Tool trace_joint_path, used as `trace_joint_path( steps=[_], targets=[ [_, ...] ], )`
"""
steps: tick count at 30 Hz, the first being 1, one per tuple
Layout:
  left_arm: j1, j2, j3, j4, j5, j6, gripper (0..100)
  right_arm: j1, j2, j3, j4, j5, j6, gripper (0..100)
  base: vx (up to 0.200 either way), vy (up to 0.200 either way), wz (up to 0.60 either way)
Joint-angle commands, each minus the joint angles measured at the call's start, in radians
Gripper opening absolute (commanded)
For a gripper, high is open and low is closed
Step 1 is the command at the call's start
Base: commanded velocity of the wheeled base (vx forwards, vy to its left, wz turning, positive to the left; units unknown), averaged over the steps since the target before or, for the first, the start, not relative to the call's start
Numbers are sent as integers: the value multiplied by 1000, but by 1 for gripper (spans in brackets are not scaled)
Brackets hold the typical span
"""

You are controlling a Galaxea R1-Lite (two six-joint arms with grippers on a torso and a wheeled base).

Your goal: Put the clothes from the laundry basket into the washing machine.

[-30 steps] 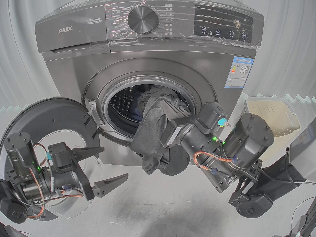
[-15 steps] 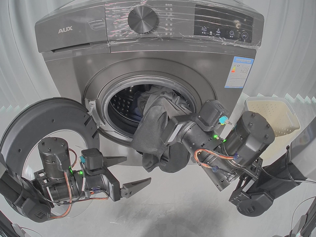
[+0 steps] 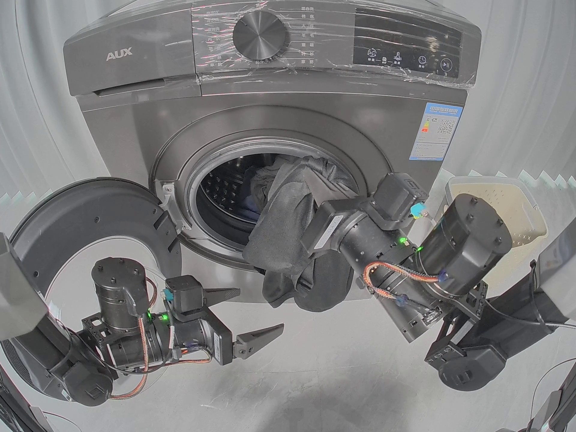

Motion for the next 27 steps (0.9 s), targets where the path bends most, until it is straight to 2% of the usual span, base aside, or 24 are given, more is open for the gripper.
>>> trace_joint_path(
  steps=[1,3,4,6,7,14,17,20,24,27],
  targets=[
    [0,93,18,-57,1,-2,100,3,-3,-3,0,0,-1,0,0,0,0],
    [0,125,19,-91,2,0,100,6,-3,-3,0,0,0,0,0,0,0],
    [1,159,18,-148,10,-6,100,8,-3,-3,0,-2,3,0,0,0,0],
    [1,159,18,-148,10,-6,100,8,-3,-3,0,-2,3,0,0,0,0],
    [1,211,27,-228,24,-17,100,9,-3,-6,0,-4,3,0,0,0,0],
    [17,343,2,-329,33,-28,100,15,-5,-6,0,-4,5,0,0,0,0],
    [28,380,-15,-340,59,-26,100,17,-3,-6,-3,-4,3,0,0,0,0],
    [31,395,-45,-340,62,-31,100,18,-3,-4,-9,-4,3,0,0,0,0],
    [32,396,-79,-340,70,-65,100,20,-3,-3,-11,-4,3,0,0,0,0],
    [32,407,-99,-340,70,-71,100,20,-3,-3,-11,-4,3,0,0,0,0]
  ],
)
